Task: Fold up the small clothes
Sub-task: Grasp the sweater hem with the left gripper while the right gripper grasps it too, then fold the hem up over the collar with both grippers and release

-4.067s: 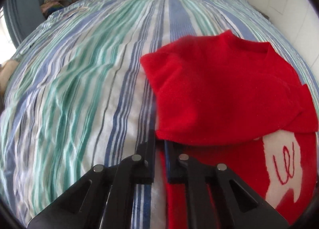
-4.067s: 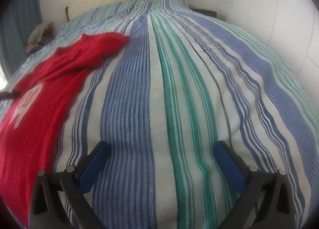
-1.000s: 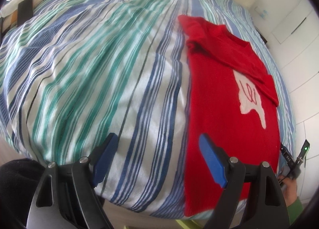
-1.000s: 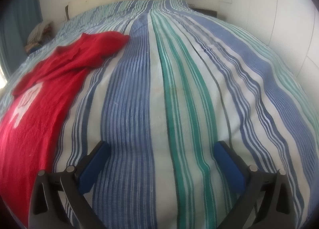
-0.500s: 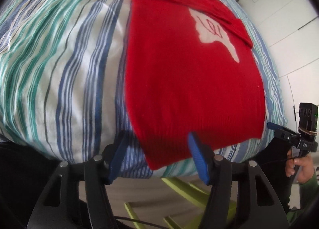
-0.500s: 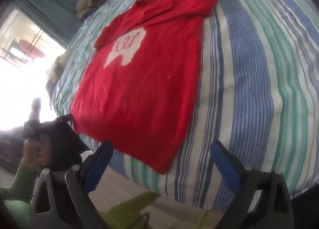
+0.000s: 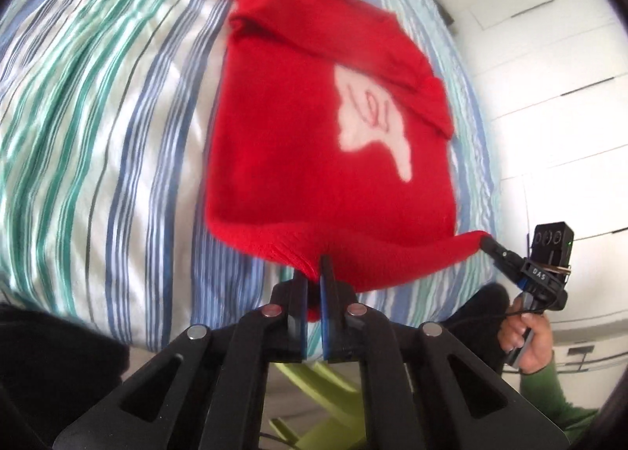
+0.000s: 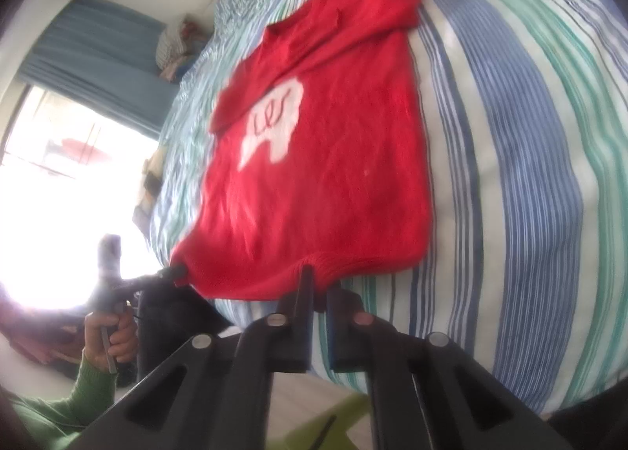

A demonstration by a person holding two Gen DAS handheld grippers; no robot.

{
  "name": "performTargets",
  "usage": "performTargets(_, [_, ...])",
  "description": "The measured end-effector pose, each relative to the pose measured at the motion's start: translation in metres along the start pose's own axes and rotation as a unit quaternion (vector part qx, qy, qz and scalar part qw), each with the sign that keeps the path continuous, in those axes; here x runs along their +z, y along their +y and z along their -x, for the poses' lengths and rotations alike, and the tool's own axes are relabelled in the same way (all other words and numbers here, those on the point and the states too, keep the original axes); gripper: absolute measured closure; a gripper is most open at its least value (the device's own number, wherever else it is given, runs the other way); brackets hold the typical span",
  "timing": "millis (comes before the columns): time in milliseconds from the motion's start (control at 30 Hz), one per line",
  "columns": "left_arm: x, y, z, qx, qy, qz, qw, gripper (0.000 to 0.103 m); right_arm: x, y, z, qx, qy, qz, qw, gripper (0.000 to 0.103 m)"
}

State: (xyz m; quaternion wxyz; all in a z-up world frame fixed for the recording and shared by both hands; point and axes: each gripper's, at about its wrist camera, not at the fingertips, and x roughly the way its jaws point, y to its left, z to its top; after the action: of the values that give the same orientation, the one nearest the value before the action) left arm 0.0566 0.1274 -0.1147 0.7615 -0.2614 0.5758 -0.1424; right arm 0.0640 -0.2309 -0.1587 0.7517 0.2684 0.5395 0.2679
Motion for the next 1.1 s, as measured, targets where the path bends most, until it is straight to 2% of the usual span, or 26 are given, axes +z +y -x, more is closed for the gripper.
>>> performTargets(67, [0.042, -0.013, 0.006, -0.008, -0.028, -0.009, 0.9995, 0.100, 0.033, 0.005, 0.007, 0.009, -0.038, 0.001, 0.999, 0.098])
performTargets(133, [0.091, -0.025, 0.004, 0.010, -0.056, -0.025, 0.9981, 0.100, 0.072, 0.007, 0.007, 0.005, -0.066, 0.006, 0.998, 0.098])
performTargets(300, [0.213, -0.040, -0.024, 0.052, -0.098, -0.030, 0.9934, 0.098, 0.188, 0.004, -0.012, -0.008, -0.127, 0.002, 0.992, 0.098])
performTargets(367, [0.249, -0.039, -0.039, 0.079, -0.118, -0.018, 0.9897, 0.081, 0.237, 0.000, -0.032, -0.009, -0.140, -0.003, 0.990, 0.098])
performTargets(400, [0.260, -0.033, -0.045, 0.109, -0.120, 0.002, 0.9868, 0.052, 0.258, -0.004, -0.045, 0.001, -0.141, -0.013, 0.990, 0.095])
performTargets(433, [0.268, -0.025, -0.048, 0.131, -0.123, 0.024, 0.9834, 0.034, 0.276, -0.011, -0.055, -0.003, -0.137, -0.022, 0.990, 0.083])
performTargets(467, [0.269, -0.018, -0.046, 0.137, -0.131, 0.037, 0.9811, 0.033, 0.288, -0.014, -0.065, -0.029, -0.134, -0.028, 0.990, 0.071])
performTargets(500, [0.268, -0.011, -0.043, 0.133, -0.136, 0.043, 0.9807, 0.033, 0.294, -0.019, -0.068, -0.052, -0.133, -0.033, 0.989, 0.049])
performTargets(533, [0.265, -0.007, -0.039, 0.124, -0.141, 0.043, 0.9813, 0.033, 0.296, -0.021, -0.067, -0.059, -0.137, -0.034, 0.988, 0.047])
performTargets(633, [0.237, -0.006, -0.034, 0.113, -0.153, 0.011, 0.9817, 0.026, 0.283, -0.023, -0.057, -0.046, -0.143, -0.014, 0.988, 0.047])
performTargets(733, [0.212, -0.016, -0.057, 0.121, -0.122, -0.046, 0.9841, 0.016, 0.253, -0.012, -0.057, -0.050, -0.127, 0.047, 0.989, 0.047])
performTargets(767, [0.203, -0.019, -0.070, 0.146, -0.102, -0.066, 0.9817, 0.016, 0.239, -0.009, -0.060, -0.042, -0.113, 0.067, 0.990, 0.047])
performTargets(800, [0.197, -0.019, -0.085, 0.185, -0.081, -0.081, 0.9760, 0.016, 0.228, -0.006, -0.067, -0.038, -0.095, 0.083, 0.991, 0.047])
performTargets(833, [0.190, -0.015, -0.095, 0.227, -0.063, -0.087, 0.9680, 0.018, 0.216, -0.004, -0.075, -0.044, -0.076, 0.096, 0.991, 0.047])
performTargets(867, [0.183, -0.007, -0.101, 0.252, -0.050, -0.081, 0.9631, 0.019, 0.206, -0.005, -0.082, -0.061, -0.060, 0.105, 0.991, 0.047])
performTargets(933, [0.168, 0.008, -0.087, 0.229, -0.059, -0.050, 0.9703, 0.019, 0.185, -0.016, -0.087, -0.105, -0.039, 0.111, 0.987, 0.047])
performTargets(967, [0.161, 0.013, -0.076, 0.217, -0.068, -0.037, 0.9731, 0.019, 0.177, -0.021, -0.083, -0.110, -0.040, 0.108, 0.987, 0.048])
performTargets(1067, [0.138, 0.014, -0.043, 0.211, -0.095, -0.033, 0.9722, 0.018, 0.163, -0.027, -0.052, -0.118, -0.063, 0.105, 0.985, 0.046])
performTargets(1100, [0.130, 0.012, -0.034, 0.215, -0.104, -0.037, 0.9704, 0.016, 0.163, -0.028, -0.044, -0.123, -0.070, 0.108, 0.984, 0.042])
